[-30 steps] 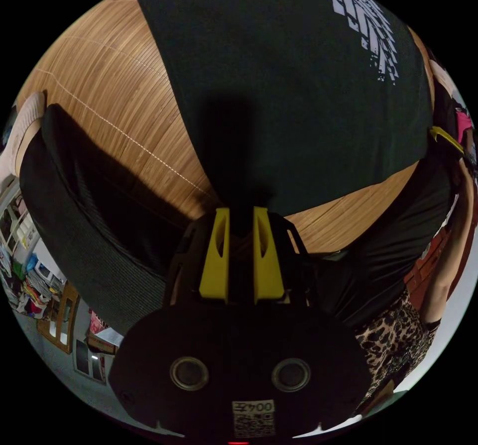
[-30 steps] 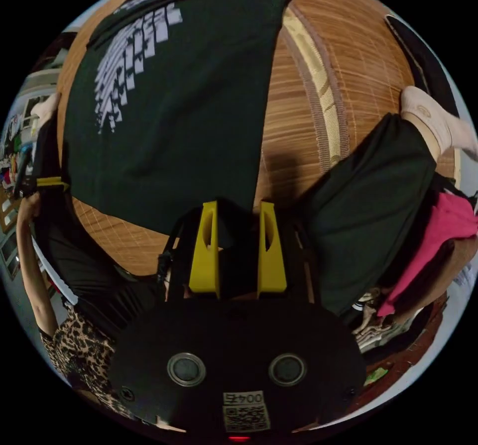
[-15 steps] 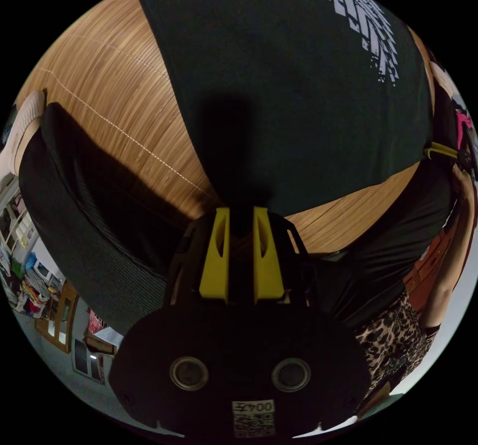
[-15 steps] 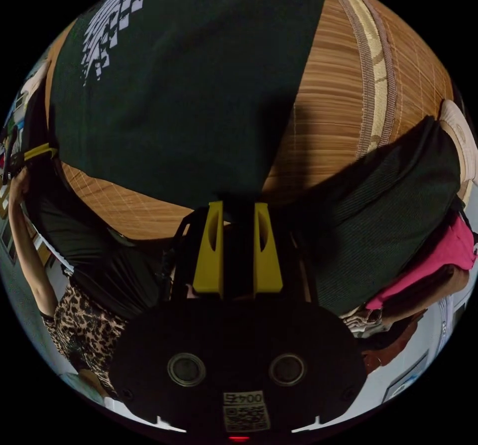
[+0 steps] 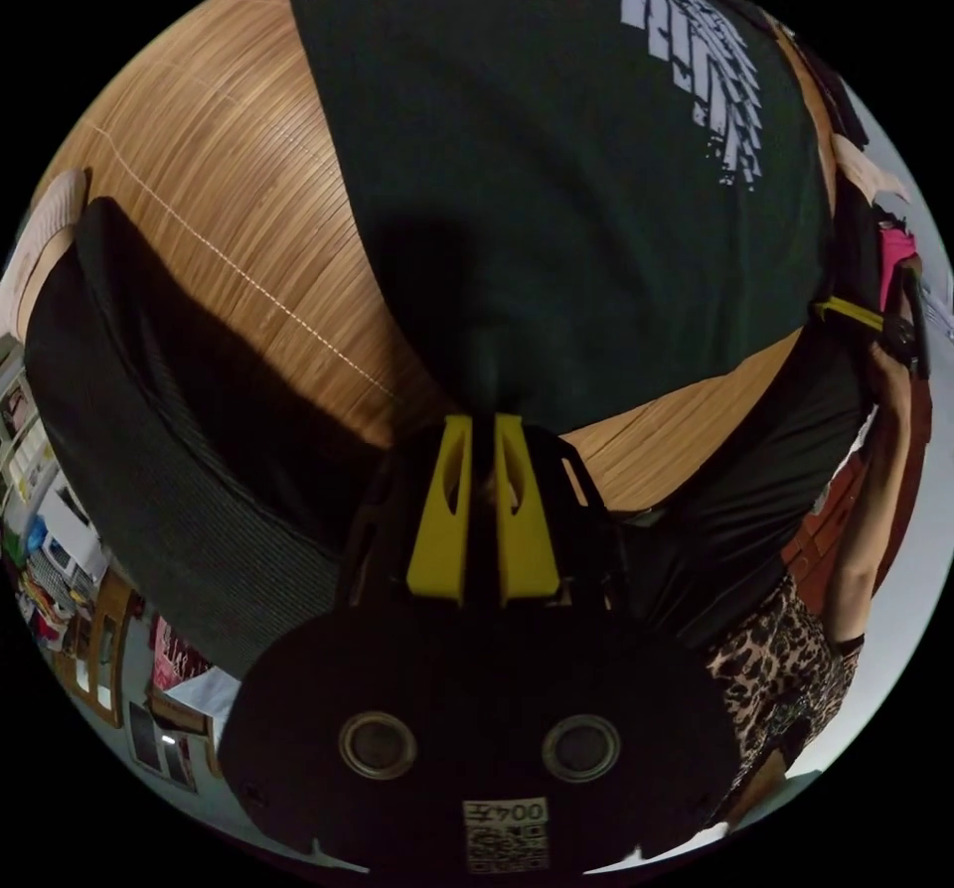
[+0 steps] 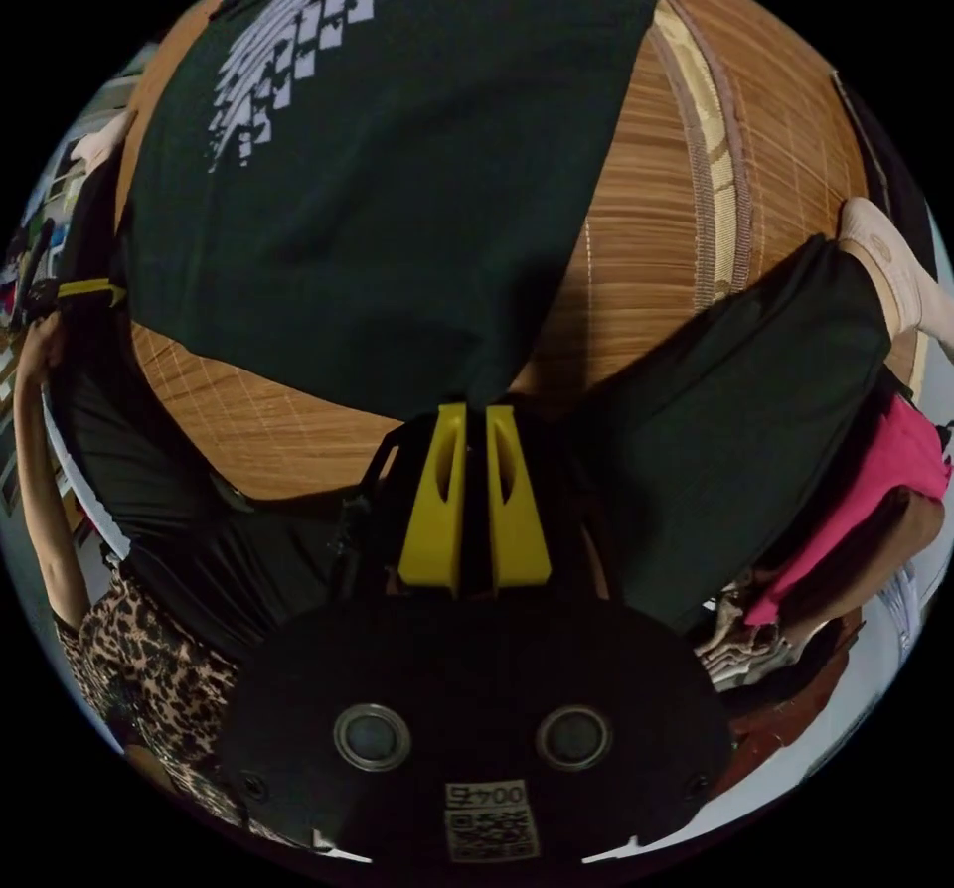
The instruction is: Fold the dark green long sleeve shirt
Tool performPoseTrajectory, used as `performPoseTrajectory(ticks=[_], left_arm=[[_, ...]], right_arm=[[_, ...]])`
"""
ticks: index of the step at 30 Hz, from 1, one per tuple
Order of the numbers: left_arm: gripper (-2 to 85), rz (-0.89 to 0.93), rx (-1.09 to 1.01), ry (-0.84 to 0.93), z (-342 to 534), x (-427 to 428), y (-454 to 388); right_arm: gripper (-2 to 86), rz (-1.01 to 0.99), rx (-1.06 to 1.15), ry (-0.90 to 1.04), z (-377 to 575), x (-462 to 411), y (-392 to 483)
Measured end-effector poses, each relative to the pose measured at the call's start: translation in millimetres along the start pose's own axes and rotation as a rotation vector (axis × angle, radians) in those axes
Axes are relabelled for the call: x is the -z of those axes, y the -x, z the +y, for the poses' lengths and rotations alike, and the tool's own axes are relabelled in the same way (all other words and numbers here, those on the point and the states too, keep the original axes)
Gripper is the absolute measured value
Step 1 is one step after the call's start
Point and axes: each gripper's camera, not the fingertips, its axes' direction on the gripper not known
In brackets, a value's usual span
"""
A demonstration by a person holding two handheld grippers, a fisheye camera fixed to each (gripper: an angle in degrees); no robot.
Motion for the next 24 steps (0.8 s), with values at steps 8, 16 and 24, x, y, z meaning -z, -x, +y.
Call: performPoseTrajectory(ticks=[8, 16, 24], left_arm=[[2.3, 0.338, -0.077, -0.298, 119.0, 42.3, 18.8], [2.3, 0.618, -0.154, -0.631, 249.2, 47.3, 13.2], [2.4, 0.817, -0.184, -0.786, 357.0, 8.5, -28.9]], right_arm=[[4.5, -0.245, 0.028, -0.399, 120.1, 62.5, -9.4], [4.2, -0.499, 0.079, -0.772, 265.3, 102.4, -9.6], [4.2, -0.736, 0.108, -0.969, 400.2, 101.7, 10.4]])
